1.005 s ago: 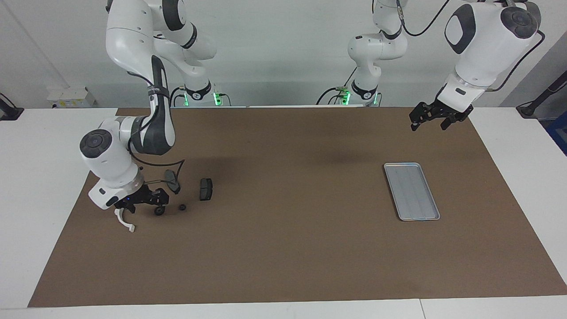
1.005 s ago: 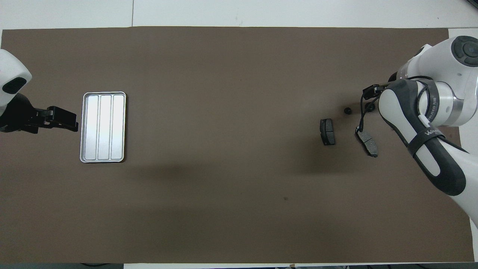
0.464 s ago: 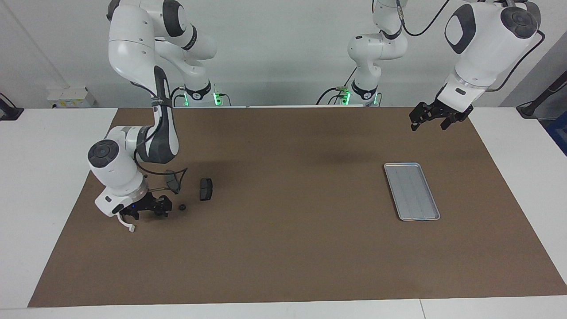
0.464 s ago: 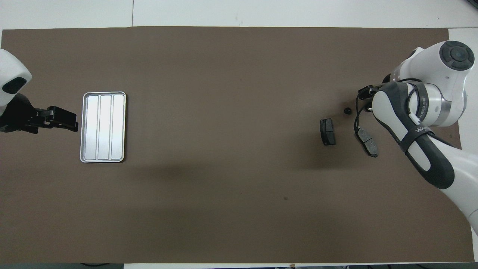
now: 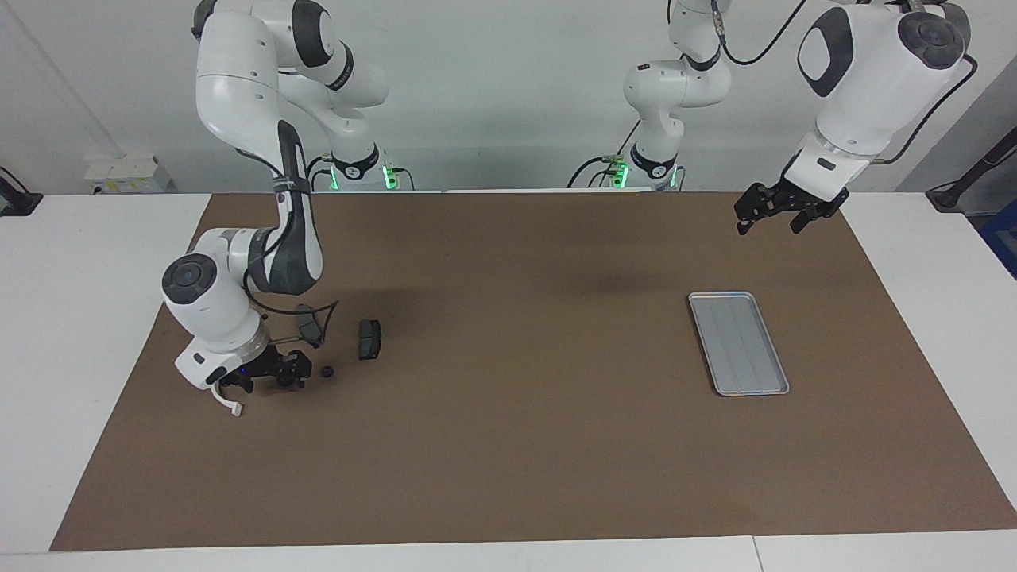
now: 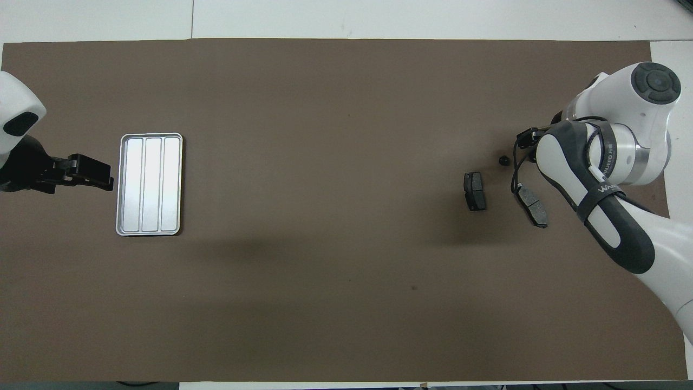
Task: Pick bearing gear from pile to tray
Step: 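Reach the right gripper to the pile and grasp a black gear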
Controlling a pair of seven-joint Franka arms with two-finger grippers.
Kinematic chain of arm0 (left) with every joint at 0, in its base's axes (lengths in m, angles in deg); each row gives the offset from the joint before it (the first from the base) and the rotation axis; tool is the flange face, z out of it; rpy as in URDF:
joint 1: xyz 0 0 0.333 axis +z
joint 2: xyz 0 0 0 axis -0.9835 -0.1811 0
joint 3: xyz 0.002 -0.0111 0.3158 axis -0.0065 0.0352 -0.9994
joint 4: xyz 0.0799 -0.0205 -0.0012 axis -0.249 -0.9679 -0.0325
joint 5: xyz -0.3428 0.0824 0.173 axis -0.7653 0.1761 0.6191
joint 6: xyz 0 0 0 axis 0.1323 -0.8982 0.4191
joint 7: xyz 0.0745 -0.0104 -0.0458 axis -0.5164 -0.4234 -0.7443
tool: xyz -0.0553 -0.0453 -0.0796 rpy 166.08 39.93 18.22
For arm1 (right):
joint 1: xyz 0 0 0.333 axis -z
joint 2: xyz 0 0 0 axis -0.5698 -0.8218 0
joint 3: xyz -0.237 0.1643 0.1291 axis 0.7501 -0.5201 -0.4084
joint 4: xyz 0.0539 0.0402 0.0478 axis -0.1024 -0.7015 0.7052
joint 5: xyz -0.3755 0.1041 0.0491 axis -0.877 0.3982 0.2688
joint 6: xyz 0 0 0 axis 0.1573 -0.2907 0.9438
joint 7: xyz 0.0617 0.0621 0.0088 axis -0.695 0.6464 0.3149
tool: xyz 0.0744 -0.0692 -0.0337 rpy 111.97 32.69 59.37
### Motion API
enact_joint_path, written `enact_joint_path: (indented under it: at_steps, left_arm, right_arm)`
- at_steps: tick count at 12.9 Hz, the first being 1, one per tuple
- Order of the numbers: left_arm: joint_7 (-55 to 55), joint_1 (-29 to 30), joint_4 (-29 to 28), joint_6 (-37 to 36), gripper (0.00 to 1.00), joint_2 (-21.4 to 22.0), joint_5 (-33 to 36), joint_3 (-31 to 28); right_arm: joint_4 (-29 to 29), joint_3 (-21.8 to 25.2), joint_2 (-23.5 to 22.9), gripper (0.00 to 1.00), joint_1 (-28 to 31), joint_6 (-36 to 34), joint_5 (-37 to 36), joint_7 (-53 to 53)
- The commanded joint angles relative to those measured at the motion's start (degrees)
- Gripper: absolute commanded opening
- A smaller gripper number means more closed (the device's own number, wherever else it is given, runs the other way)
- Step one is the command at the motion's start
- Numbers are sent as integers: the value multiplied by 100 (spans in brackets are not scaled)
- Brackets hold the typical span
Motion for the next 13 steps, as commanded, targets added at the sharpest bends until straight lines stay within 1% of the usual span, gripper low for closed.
enact_joint_path:
  at_steps: [1,3,5,7,8,10,11,13]
  left_arm:
    - [8,8,-85,69,100,88,-4,-4]
    - [8,8,-85,69,100,88,-4,-4]
    - [8,8,-85,69,100,88,-4,-4]
    - [8,8,-85,69,100,88,-4,-4]
    - [8,8,-85,69,100,88,-4,-4]
    - [8,8,-85,69,100,88,-4,-4]
    - [8,8,-85,69,100,88,-4,-4]
    - [8,8,-85,69,100,88,-4,-4]
  right_arm:
    - [-184,-26,101,100,16,-50,51,57]
    - [-342,-26,162,99,16,-50,51,74]
    - [-377,-26,171,99,16,-59,51,101]
    - [-395,-26,180,94,16,-77,51,101]
    - [-387,-26,180,85,16,-164,51,101]
    - [-378,-17,206,54,24,-235,51,83]
    - [-378,-26,224,43,33,-252,51,92]
    - [-352,-17,241,16,24,-323,51,83]
